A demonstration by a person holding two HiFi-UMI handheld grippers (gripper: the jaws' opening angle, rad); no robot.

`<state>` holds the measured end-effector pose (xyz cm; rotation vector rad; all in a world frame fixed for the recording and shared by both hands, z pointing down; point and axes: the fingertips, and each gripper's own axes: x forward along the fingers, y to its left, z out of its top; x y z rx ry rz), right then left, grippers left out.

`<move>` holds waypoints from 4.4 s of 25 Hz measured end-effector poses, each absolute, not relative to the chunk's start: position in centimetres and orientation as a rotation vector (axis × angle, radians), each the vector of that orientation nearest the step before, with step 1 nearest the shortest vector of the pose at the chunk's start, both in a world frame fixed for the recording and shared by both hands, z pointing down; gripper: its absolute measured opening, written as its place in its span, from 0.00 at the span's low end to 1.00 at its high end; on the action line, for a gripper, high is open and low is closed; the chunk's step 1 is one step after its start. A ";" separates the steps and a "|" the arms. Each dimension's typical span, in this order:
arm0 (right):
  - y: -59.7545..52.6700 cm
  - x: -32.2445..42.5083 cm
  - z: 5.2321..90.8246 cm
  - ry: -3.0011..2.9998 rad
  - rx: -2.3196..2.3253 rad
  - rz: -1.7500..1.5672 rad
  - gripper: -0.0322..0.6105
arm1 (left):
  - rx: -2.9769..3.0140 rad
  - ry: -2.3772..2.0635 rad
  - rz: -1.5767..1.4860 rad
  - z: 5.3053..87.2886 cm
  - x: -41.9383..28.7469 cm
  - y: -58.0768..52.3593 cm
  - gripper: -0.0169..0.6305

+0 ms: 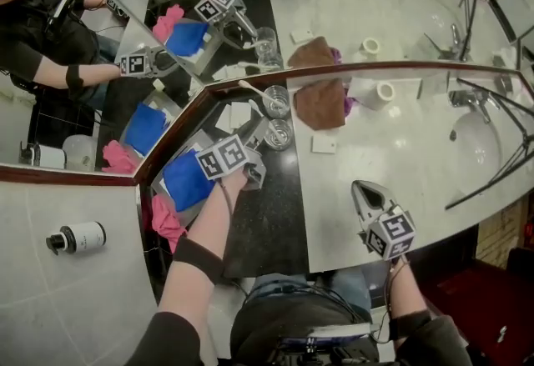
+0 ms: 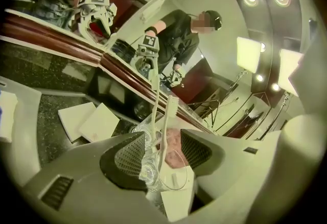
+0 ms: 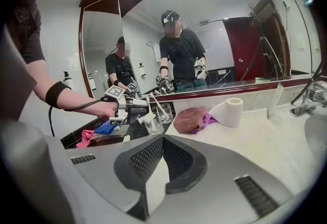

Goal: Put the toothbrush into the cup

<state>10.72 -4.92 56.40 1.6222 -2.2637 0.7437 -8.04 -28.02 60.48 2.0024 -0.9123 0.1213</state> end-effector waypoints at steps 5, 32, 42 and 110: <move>-4.3 11.8 56.9 -2.236 1.661 0.763 0.08 | 2.001 -0.928 0.142 61.2 -7.5 -28.7 0.32; -3.4 11.5 56.6 -2.251 1.620 0.740 0.08 | 2.109 -0.996 0.173 57.9 -7.3 -29.1 0.06; -4.3 11.4 55.2 -2.318 1.567 0.691 0.08 | 2.211 -1.038 0.161 51.8 -8.1 -26.9 0.06; 3.3 23.4 57.4 -2.240 1.574 0.760 0.08 | 2.502 -0.432 2.105 74.1 4.7 -6.0 0.21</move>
